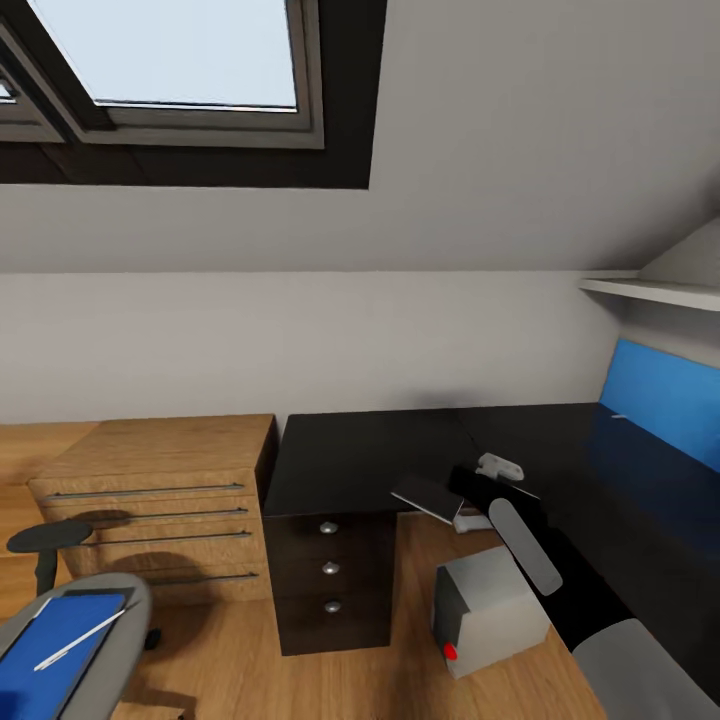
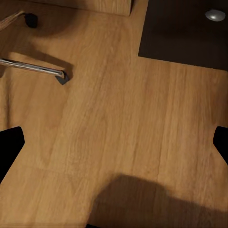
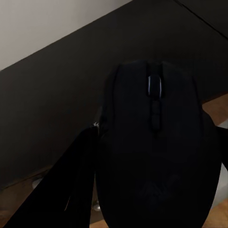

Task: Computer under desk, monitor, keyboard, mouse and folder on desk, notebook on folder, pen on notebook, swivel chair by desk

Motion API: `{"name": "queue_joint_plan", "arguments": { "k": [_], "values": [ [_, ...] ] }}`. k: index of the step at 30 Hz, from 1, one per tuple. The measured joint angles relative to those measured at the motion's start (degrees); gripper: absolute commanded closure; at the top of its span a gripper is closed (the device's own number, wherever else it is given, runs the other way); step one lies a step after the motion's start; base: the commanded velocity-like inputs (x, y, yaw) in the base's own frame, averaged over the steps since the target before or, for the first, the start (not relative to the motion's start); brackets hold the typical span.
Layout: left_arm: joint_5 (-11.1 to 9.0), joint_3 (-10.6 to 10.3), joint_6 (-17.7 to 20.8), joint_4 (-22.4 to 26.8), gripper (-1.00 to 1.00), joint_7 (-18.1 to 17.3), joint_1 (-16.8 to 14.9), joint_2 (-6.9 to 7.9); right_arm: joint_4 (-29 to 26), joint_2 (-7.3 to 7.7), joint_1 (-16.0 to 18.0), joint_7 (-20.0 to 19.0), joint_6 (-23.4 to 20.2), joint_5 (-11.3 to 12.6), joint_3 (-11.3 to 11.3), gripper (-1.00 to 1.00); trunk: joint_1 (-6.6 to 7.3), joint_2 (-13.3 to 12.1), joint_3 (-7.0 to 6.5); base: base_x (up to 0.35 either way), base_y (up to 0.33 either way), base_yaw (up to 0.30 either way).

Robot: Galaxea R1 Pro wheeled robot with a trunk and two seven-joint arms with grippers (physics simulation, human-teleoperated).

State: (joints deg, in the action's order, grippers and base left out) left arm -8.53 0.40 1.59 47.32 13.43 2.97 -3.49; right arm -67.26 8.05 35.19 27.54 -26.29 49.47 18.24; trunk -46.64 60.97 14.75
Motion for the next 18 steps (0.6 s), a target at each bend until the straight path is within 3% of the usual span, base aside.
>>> {"name": "queue_joint_plan", "arguments": {
  "k": [5,12,18],
  "values": [
    [0.00,0.00,-0.02,-0.01,-1.00,0.00,0.00,0.00,0.01,0.04,-0.05,-0.04,0.01,0.02,-0.11,1.00,0.00,0.00,0.00,-0.001,0.000,-0.054],
    [0.02,0.00,-0.08,-0.02,-1.00,-0.01,-0.01,0.00,0.07,0.00,-0.10,0.27,0.02,-0.04,-0.14,1.00,0.00,0.00,0.00,0.000,0.000,-0.274],
    [0.02,0.00,-0.07,-0.05,-1.00,-0.01,-0.01,0.00,0.18,-0.05,-0.10,3.14,0.78,-0.16,-0.11,1.00,0.00,0.00,0.07,0.000,0.000,-0.278]
  ]
}}
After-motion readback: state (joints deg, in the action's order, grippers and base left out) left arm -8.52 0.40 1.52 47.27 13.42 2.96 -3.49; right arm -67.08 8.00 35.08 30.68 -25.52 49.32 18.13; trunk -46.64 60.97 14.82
